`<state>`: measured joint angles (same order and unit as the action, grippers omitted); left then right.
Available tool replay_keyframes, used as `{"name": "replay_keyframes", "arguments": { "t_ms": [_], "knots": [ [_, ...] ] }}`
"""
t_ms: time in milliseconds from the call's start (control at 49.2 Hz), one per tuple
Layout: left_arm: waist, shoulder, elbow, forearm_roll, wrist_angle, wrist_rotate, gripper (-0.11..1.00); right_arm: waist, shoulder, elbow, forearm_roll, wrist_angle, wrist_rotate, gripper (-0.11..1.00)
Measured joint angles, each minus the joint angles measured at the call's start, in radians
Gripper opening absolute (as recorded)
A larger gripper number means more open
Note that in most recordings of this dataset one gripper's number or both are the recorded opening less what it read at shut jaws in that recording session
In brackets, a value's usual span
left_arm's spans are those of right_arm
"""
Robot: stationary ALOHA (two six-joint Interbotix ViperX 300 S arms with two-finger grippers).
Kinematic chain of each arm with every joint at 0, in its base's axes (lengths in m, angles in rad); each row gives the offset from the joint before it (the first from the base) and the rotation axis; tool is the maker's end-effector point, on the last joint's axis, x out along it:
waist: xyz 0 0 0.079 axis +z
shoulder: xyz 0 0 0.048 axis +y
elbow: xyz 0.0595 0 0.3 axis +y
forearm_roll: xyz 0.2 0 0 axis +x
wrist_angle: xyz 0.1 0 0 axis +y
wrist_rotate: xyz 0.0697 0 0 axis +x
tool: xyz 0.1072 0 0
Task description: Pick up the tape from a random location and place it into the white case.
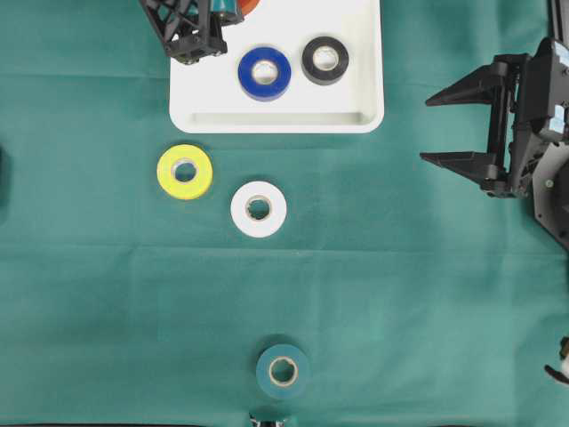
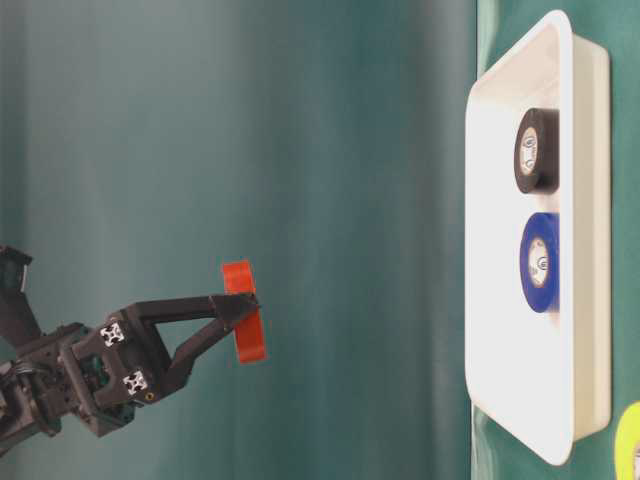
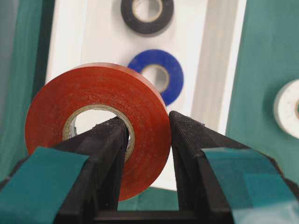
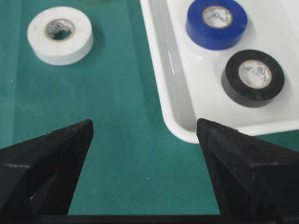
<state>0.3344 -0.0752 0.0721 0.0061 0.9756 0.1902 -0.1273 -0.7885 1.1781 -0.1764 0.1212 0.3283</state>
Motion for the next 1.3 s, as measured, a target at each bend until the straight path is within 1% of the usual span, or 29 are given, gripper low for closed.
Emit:
{"name": "replay_keyframes", "arguments": {
  "t_ms": [407, 509, 692, 956, 1200, 1302],
  "knots": [
    [0.000, 0.000, 0.015, -0.002, -0.005, 0.000, 0.24, 0.000, 0.000, 0.000, 0.000, 0.000, 0.000, 0.89],
    [0.000, 0.008, 0.043, 0.000, -0.026, 0.000, 0.24, 0.000, 0.000, 0.000, 0.002, 0.000, 0.000, 0.89],
    [0.002, 0.032, 0.130, -0.002, -0.124, 0.002, 0.24, 0.000, 0.000, 0.000, 0.000, -0.002, 0.000, 0.89],
    [0.018, 0.123, 0.281, 0.000, -0.316, -0.003, 0.24, -0.002, 0.002, 0.000, -0.002, 0.000, 0.000, 0.89],
    [0.038, 0.198, 0.333, -0.002, -0.439, -0.003, 0.24, -0.006, 0.002, 0.000, -0.002, -0.002, 0.000, 0.89],
    [0.048, 0.224, 0.342, 0.000, -0.465, -0.003, 0.24, -0.008, 0.002, 0.000, -0.003, 0.000, 0.000, 0.89]
  ]
}}
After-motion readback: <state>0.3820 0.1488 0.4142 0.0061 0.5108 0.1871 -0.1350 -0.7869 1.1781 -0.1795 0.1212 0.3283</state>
